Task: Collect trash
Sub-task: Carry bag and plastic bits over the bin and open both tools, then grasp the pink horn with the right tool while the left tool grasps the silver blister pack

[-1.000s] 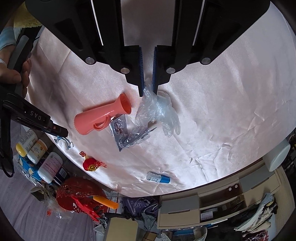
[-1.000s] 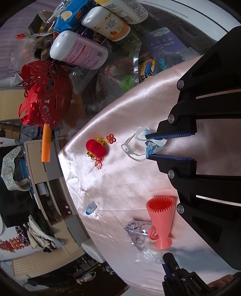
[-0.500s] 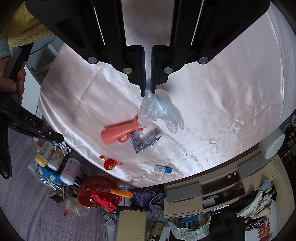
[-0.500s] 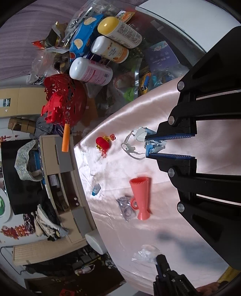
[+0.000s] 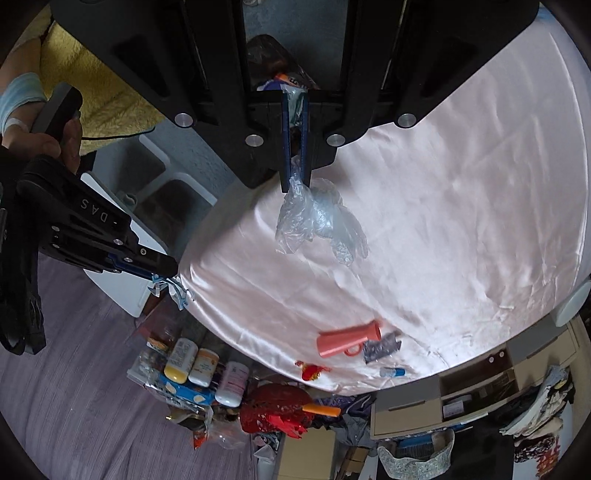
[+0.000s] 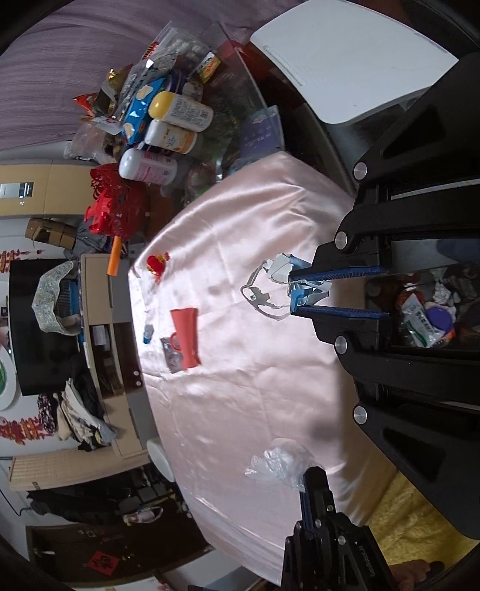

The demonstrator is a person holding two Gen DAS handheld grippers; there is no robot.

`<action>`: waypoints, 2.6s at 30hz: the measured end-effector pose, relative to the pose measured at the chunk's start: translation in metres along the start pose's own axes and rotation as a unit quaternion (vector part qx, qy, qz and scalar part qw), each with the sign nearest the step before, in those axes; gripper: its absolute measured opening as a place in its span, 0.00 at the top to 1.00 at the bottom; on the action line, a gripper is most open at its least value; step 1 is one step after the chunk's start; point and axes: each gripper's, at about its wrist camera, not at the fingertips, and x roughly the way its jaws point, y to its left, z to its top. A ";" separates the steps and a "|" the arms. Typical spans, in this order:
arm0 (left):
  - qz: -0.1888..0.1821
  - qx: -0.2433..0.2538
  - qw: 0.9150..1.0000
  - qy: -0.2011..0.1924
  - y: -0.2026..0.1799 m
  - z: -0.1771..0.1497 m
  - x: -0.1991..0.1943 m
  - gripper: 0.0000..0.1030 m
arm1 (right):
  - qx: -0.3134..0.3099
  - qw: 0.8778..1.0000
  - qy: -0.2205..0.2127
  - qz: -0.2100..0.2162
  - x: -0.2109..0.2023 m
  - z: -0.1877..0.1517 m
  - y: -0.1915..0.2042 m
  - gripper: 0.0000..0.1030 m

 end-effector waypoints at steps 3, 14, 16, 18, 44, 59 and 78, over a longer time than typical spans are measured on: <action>0.001 0.001 1.000 0.007 -0.010 -0.022 0.002 0.97 | 0.017 1.000 0.016 0.012 -0.003 -0.023 -0.001 0.86; -0.013 -0.019 0.998 0.063 -0.022 -0.075 0.044 0.97 | 0.038 0.993 0.099 0.060 0.021 -0.078 0.010 0.86; -0.014 -0.021 0.997 0.073 -0.020 -0.078 0.054 0.97 | 0.037 0.990 0.118 0.063 0.030 -0.083 0.011 0.85; -0.018 -0.024 0.996 0.084 -0.017 -0.081 0.062 0.97 | 0.040 0.988 0.134 0.066 0.038 -0.089 0.010 0.85; -0.023 -0.023 0.995 0.089 -0.017 -0.083 0.067 0.39 | 0.094 0.984 0.132 0.070 0.050 -0.091 -0.009 0.36; 0.021 -0.031 0.999 -0.009 0.017 0.000 -0.007 0.11 | 0.092 0.995 -0.005 0.044 0.010 0.003 -0.032 0.29; 0.094 -0.072 0.993 -0.017 0.119 0.109 0.047 0.11 | 0.068 0.994 0.034 0.073 0.121 0.106 -0.009 0.29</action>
